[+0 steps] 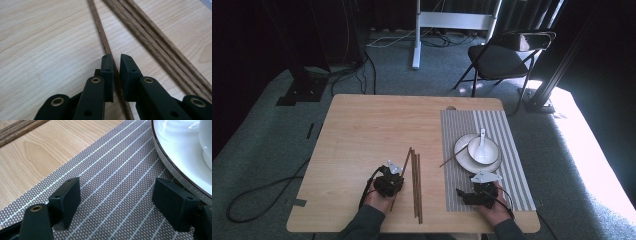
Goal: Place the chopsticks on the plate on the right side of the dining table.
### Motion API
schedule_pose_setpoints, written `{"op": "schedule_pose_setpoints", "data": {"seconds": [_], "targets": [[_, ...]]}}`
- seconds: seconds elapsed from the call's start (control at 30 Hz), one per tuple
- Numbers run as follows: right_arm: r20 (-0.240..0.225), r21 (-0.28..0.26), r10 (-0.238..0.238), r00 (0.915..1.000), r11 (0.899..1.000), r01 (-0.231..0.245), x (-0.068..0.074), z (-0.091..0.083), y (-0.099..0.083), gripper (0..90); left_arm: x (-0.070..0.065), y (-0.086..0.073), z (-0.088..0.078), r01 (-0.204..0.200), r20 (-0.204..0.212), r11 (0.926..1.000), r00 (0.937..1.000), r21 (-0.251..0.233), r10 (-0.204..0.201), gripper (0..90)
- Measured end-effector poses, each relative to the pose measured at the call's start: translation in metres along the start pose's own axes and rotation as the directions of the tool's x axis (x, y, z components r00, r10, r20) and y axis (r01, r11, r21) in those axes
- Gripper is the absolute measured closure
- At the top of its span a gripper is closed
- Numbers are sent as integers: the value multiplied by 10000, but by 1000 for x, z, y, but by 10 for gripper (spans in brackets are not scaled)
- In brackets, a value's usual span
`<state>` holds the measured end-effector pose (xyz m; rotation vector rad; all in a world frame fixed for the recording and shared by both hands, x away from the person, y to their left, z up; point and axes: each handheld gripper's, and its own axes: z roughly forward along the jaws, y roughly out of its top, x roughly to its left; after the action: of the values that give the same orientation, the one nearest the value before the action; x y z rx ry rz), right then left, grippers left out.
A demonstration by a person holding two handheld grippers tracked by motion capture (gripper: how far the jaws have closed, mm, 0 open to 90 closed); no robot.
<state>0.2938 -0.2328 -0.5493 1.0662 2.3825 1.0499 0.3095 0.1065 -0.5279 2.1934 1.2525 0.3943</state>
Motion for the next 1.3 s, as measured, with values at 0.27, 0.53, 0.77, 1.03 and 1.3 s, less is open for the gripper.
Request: {"op": "schedule_pose_setpoints", "data": {"seconds": [0.27, 0.53, 0.77, 1.03, 1.3], "targets": [[1, 1, 4, 10000, 10000, -4, 0, 0, 0, 221, 7, 1, 0, 186, -105, 9998, 9998, -7, -186, 839], [-2, 0, 3, 10000, 10000, -3, 0, 0, 0, 221, 11, -1, -3, 144, -416, 9999, 9990, -52, -146, 852], [0, 0, -2, 10000, 10000, 2, 0, 0, 0, 221, 11, -1, -13, 51, -549, 9990, 9985, -436, -75, 852], [-2, 0, 3, 10000, 10000, -3, 0, 0, 0, 221, 7, 0, -25, -93, -495, 9950, 9988, -991, 44, 852], [-2, -2, 4, 10000, 10000, -4, 0, 0, 0, 221, 2, -2, -40, -229, -157, 9904, 9997, -1366, 209, 852]]}}
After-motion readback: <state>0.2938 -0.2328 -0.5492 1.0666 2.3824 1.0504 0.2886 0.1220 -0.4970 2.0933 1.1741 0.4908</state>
